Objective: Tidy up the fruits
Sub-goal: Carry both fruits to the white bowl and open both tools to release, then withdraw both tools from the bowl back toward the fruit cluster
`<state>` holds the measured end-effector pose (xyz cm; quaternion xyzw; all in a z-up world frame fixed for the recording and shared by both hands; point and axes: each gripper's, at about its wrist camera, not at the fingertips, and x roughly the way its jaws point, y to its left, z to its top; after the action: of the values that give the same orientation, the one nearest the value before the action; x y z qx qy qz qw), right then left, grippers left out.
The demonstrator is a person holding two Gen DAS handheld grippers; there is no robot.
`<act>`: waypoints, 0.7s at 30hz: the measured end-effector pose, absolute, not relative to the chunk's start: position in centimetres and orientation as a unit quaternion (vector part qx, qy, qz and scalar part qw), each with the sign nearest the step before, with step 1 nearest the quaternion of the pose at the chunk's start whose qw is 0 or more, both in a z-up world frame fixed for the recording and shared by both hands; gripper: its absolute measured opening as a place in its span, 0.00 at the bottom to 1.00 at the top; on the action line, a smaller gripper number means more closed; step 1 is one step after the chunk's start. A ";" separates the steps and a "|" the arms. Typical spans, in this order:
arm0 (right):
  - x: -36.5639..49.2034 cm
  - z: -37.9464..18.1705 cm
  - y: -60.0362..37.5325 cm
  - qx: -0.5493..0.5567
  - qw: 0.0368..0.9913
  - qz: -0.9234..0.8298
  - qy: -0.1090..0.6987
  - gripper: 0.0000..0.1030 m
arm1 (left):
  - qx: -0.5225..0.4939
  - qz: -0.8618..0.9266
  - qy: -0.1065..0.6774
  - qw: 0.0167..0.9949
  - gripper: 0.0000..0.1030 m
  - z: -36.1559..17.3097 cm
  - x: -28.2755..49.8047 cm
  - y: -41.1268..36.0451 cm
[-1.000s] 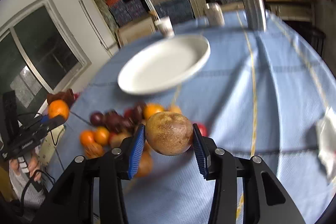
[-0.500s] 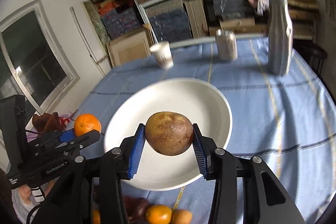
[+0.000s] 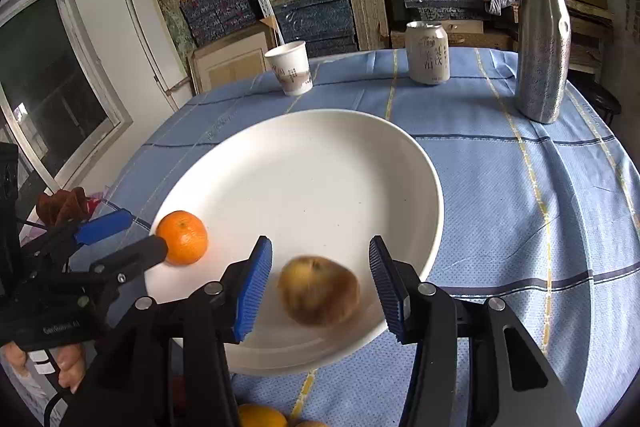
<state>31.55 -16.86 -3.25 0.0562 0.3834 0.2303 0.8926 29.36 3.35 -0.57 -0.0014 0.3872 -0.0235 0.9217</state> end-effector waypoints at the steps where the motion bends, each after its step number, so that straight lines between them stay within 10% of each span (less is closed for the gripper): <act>1: 31.1 -2.5 -17.0 0.056 0.898 0.228 0.372 0.50 | -0.002 -0.023 0.385 0.923 0.77 -0.3 29.0 3.3; 10: 19.3 9.6 -19.6 0.048 0.942 0.277 0.184 0.67 | -0.026 -0.015 0.282 0.959 0.83 7.4 20.9 4.4; 21: 9.0 0.5 -23.1 0.083 0.939 0.267 0.202 0.75 | -0.041 -0.002 0.294 0.955 0.92 1.7 7.9 5.2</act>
<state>9.04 -23.10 0.53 0.0832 0.2016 0.2667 0.9388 7.93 5.20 1.72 -0.0414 0.2935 -0.0017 0.9551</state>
